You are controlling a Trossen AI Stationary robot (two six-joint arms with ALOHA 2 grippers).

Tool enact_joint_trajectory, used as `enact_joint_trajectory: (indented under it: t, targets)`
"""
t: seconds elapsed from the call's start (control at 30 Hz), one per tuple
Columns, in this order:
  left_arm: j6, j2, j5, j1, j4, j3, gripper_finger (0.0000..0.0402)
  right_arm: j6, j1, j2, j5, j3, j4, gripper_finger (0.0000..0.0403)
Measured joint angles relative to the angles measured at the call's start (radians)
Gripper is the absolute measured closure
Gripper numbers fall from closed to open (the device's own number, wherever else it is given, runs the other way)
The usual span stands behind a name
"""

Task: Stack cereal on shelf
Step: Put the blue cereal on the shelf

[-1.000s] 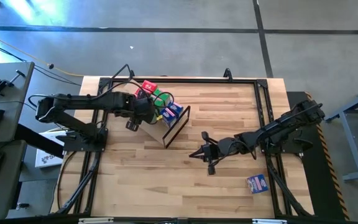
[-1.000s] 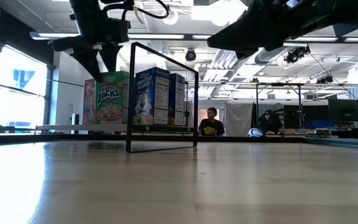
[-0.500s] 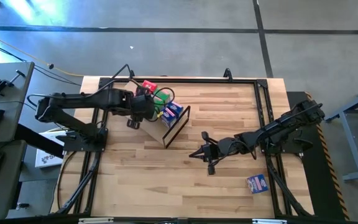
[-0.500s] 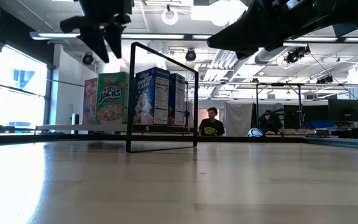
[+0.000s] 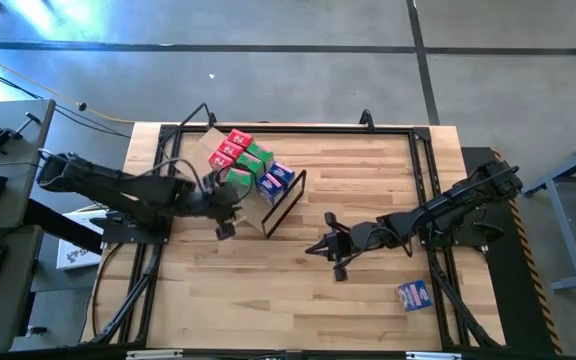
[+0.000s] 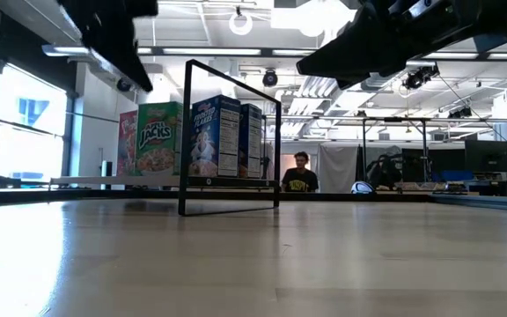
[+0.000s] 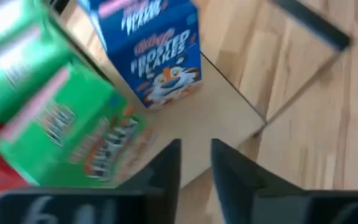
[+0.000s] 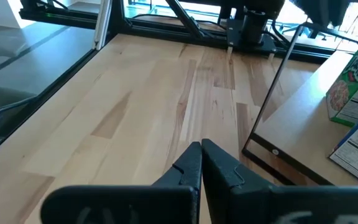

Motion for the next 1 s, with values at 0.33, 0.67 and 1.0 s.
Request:
enact_joint_trajectory:
  t: [0.33, 0.67, 1.0]
  targets:
    - [-0.244, -0.017, -0.269, 0.025, 0.267, -0.278, 0.0394, 0.0, -0.001, 0.0, 0.021, 0.0, 0.007, 0.0403]
    - [-0.178, -0.018, -0.305, 0.084, 0.273, -0.278, 0.0401, 0.0, -0.001, 0.0, 0.027, 0.0, 0.007, 0.0403]
    - [-0.14, -0.019, -0.29, 0.086, 0.317, -0.278, 0.0401, -0.001, -0.001, 0.0, 0.027, 0.0, 0.006, 0.0403]
